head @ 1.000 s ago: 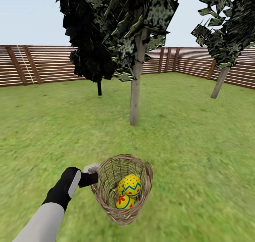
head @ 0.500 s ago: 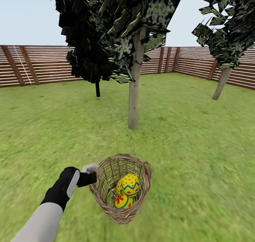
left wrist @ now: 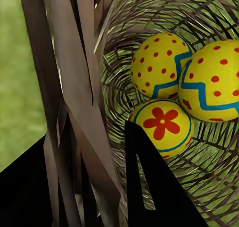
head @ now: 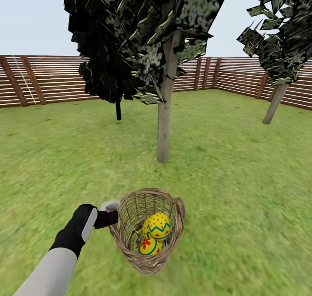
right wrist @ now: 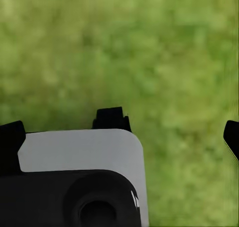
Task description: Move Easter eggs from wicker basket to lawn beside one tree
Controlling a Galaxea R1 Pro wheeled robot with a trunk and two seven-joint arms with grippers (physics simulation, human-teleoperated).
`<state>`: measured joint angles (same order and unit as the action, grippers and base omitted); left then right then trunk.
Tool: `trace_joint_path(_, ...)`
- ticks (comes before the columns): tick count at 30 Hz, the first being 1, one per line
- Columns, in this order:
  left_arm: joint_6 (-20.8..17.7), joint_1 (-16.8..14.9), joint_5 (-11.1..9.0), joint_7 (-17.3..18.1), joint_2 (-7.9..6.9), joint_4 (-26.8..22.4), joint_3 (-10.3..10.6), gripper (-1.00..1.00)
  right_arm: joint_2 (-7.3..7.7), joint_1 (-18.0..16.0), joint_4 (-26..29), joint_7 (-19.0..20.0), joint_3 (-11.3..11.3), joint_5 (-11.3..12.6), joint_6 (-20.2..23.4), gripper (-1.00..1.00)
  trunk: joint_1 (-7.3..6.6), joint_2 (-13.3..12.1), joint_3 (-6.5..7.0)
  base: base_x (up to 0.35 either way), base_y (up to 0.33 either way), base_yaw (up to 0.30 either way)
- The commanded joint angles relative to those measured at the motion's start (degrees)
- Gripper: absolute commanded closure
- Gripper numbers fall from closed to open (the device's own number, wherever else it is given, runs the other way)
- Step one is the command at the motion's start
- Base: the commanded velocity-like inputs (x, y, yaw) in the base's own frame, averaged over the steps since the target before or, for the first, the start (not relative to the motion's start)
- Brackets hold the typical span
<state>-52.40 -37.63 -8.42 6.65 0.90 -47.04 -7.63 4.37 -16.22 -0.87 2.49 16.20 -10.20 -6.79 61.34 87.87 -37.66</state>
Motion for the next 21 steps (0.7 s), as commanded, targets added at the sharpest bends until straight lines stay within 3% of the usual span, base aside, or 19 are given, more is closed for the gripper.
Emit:
trace_joint_path(1, -0.3, -0.1, -0.9, 0.2, 0.07, 0.0, -0.3, 1.00, 0.03, 0.0, -0.1, 0.2, 0.5, -0.5, -0.2, -1.00, 0.03, 0.0, -0.05, 0.316, 0.000, 0.000)
trace_joint_path(21, -0.3, -0.1, -0.9, 0.2, 0.07, 0.0, -0.3, 1.00, 0.09, 0.0, 0.1, 0.2, 0.6, -0.6, -0.3, -1.00, 0.03, 0.0, -0.05, 0.316, 0.000, 0.001)
